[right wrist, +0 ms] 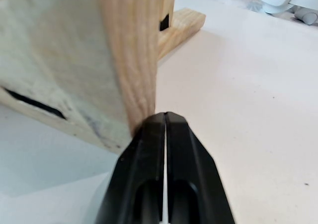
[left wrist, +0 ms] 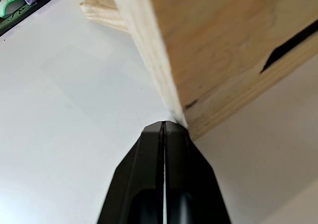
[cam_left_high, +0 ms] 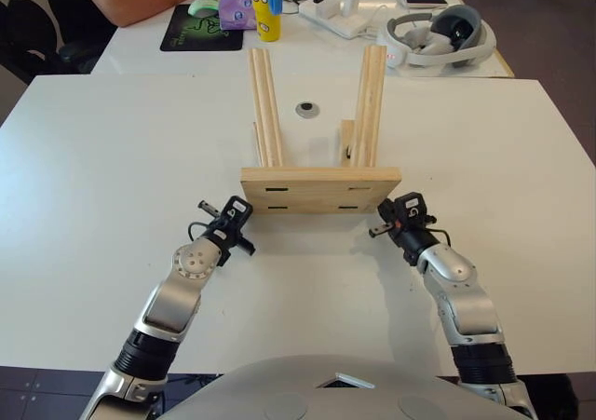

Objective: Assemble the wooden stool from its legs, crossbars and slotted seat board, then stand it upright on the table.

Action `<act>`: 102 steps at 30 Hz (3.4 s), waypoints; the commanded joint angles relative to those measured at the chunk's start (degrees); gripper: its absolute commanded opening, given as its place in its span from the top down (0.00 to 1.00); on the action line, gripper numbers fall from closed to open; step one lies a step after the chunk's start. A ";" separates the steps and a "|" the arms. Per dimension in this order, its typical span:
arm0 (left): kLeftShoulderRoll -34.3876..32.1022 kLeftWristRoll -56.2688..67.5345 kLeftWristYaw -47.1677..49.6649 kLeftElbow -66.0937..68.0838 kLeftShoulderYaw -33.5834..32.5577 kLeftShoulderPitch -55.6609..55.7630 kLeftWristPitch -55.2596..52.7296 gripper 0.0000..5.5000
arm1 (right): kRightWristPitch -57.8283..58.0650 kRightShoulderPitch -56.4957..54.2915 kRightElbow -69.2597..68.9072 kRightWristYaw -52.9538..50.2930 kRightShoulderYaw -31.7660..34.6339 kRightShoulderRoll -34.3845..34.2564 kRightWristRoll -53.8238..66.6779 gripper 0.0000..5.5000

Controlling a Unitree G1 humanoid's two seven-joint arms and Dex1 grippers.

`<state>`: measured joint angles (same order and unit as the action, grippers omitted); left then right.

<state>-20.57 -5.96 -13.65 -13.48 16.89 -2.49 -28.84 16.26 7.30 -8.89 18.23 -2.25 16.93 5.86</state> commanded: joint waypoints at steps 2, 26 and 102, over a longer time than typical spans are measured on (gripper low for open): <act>0.86 -0.80 -1.10 1.01 0.76 0.42 0.24 1.00 | 0.35 0.34 -0.68 0.54 -0.66 -0.81 0.37 0.99; 6.90 6.09 -4.75 -15.20 -4.57 12.39 -13.26 1.00 | 20.37 -9.86 -20.11 -0.03 1.08 -3.98 8.93 0.99; 7.92 6.05 11.72 26.85 -24.71 32.81 24.46 1.00 | 3.58 -38.68 13.19 -15.85 14.06 -7.25 6.97 0.99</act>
<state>-13.79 -0.91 -0.41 15.24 -9.07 31.89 -3.15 20.00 -30.27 3.28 1.98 11.94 9.52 12.72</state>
